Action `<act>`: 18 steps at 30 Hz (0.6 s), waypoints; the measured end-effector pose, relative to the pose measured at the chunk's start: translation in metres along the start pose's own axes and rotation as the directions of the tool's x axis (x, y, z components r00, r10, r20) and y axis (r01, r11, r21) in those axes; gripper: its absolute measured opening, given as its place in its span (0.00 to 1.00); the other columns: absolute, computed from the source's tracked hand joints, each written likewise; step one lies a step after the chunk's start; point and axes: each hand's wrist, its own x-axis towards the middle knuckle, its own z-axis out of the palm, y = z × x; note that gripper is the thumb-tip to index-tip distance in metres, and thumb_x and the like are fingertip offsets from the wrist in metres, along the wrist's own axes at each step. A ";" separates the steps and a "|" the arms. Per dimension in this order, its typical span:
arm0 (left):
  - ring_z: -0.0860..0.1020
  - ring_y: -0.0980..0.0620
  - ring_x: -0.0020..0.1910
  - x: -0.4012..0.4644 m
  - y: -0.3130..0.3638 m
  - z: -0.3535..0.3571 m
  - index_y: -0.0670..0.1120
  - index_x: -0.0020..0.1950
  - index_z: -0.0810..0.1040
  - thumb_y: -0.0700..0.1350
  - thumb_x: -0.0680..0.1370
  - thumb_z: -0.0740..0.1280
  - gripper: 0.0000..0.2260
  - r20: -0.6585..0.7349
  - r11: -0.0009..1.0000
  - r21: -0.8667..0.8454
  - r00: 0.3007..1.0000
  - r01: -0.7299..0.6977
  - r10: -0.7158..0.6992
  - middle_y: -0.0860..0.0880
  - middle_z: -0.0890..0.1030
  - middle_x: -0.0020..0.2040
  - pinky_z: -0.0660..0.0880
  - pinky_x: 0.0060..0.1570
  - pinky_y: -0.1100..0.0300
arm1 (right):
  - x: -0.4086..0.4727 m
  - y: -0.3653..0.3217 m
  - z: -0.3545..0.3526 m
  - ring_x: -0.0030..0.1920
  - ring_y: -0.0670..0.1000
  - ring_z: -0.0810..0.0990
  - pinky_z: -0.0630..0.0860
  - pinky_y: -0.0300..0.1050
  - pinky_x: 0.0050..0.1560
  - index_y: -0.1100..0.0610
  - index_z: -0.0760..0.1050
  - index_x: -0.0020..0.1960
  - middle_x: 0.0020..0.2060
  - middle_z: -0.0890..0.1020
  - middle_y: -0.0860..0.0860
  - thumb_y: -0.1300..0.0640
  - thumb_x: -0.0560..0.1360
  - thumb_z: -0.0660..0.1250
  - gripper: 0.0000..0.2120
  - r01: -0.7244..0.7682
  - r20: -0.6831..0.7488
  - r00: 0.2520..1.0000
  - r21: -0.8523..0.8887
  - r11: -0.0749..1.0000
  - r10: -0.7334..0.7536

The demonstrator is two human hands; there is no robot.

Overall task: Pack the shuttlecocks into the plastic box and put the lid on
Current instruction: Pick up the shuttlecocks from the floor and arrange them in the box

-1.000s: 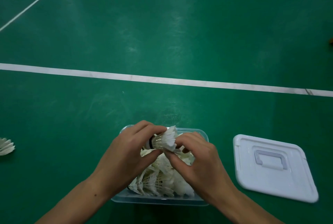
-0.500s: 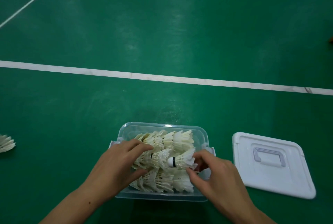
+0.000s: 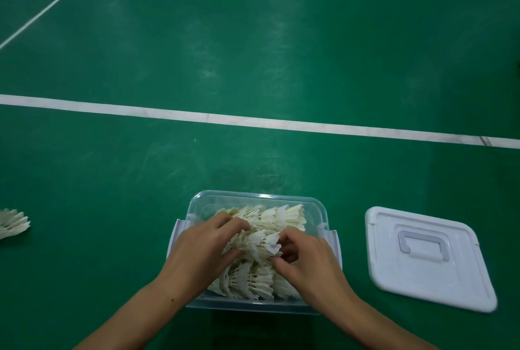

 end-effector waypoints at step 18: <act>0.82 0.61 0.51 -0.023 -0.026 -0.063 0.54 0.60 0.79 0.56 0.78 0.72 0.13 -0.255 0.885 -0.453 0.935 0.109 -0.246 0.61 0.82 0.53 0.80 0.46 0.61 | 0.038 -0.091 -0.053 0.46 0.40 0.84 0.78 0.32 0.42 0.46 0.80 0.56 0.42 0.85 0.39 0.41 0.75 0.73 0.13 0.316 0.085 0.947 -0.089 0.945 -0.309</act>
